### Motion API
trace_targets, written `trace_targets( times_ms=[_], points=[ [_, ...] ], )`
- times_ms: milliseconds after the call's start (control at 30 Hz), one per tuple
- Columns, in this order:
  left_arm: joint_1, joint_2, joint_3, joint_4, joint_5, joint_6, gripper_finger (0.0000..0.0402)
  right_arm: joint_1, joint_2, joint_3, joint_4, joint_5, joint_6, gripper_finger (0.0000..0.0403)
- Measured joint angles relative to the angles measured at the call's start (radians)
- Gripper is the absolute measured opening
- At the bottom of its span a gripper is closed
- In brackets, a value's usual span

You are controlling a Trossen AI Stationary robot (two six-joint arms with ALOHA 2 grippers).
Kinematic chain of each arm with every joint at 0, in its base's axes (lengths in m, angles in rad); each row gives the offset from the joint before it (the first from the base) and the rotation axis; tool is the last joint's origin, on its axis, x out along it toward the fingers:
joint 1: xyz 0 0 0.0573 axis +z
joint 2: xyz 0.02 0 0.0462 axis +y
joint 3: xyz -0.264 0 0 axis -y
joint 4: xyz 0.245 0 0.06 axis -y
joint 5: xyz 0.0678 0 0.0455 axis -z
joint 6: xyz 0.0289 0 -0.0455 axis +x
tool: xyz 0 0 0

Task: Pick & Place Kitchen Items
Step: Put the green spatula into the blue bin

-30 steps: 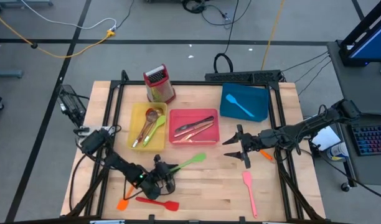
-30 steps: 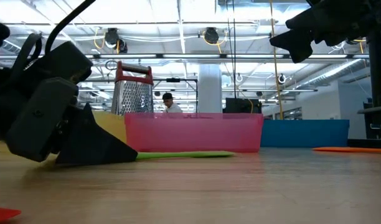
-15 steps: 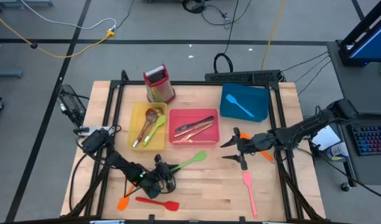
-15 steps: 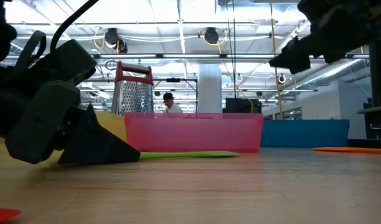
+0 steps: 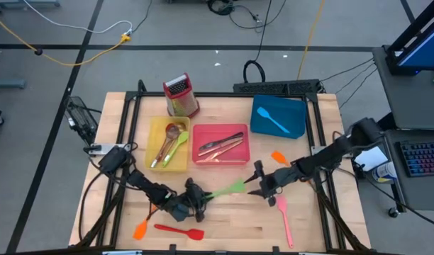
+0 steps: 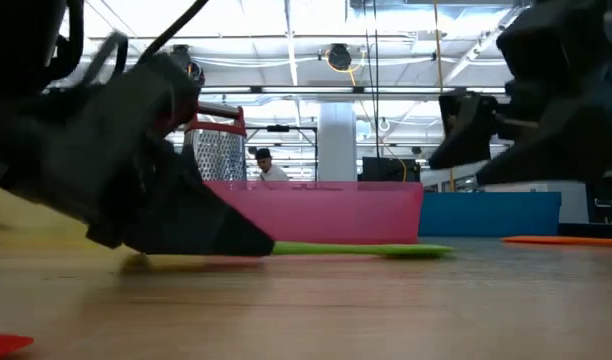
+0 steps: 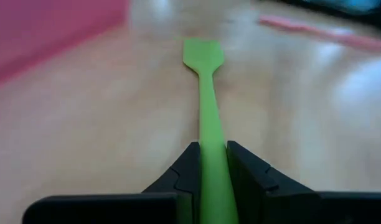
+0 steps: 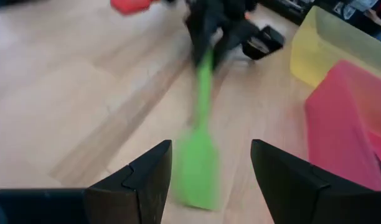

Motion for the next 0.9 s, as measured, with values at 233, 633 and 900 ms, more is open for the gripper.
trace_targets(
  times_ms=[233, 633, 900],
  points=[
    [0.060, -0.001, 0.019, 0.073, 0.139, 0.029, 0.0056, 0.000, 0.119, 0.001, 0.033, 0.025, -0.064, 0.0212],
    [0.114, -0.004, 0.025, 0.067, 0.216, 0.043, 0.0056, 0.035, 0.173, 0.001, 0.155, 0.023, -0.063, 0.0212],
    [0.120, -0.006, 0.025, 0.064, 0.212, 0.025, 0.0056, 0.052, 0.172, 0.001, 0.119, 0.000, -0.064, 0.0212]
  ],
)
